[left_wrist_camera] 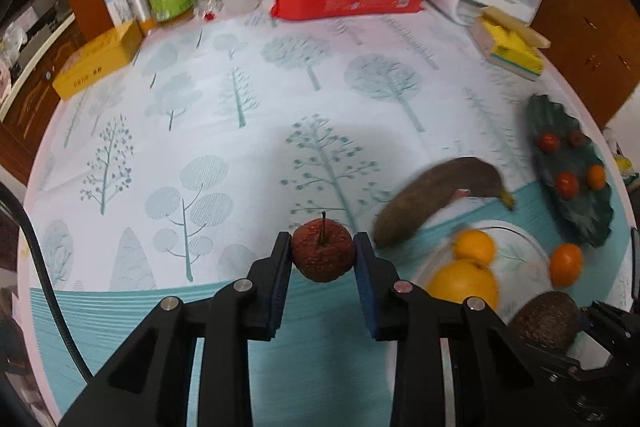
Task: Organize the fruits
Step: 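Grasp the red lychee with the left tool while the right tool lifts the avocado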
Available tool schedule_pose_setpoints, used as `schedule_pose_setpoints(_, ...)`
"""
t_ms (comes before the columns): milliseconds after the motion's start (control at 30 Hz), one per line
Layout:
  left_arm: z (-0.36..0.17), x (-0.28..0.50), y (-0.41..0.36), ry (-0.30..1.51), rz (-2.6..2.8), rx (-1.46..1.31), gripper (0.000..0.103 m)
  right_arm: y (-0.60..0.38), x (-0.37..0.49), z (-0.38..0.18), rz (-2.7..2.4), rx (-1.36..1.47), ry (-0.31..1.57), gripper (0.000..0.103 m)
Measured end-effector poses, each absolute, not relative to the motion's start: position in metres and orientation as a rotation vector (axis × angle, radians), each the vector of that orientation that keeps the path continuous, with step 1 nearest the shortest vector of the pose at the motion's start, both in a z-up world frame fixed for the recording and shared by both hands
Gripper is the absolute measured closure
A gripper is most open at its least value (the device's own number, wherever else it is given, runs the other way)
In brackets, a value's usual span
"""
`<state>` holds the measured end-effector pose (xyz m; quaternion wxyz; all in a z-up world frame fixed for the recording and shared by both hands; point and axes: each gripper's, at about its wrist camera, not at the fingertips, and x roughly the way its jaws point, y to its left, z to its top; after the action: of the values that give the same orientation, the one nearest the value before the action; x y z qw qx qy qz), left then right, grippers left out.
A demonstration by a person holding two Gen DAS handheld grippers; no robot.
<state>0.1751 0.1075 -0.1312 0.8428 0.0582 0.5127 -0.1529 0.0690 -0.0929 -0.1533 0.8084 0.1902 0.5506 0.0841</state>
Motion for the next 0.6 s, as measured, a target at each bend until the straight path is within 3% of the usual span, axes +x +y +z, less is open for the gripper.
schedule_pose_setpoints(600, -0.033, 0.079, 0.002, 0.985, -0.528, 0.169, 0.074, -0.174, 0.003, -0.074, 0.078, 0.366, 1.034, 0.04)
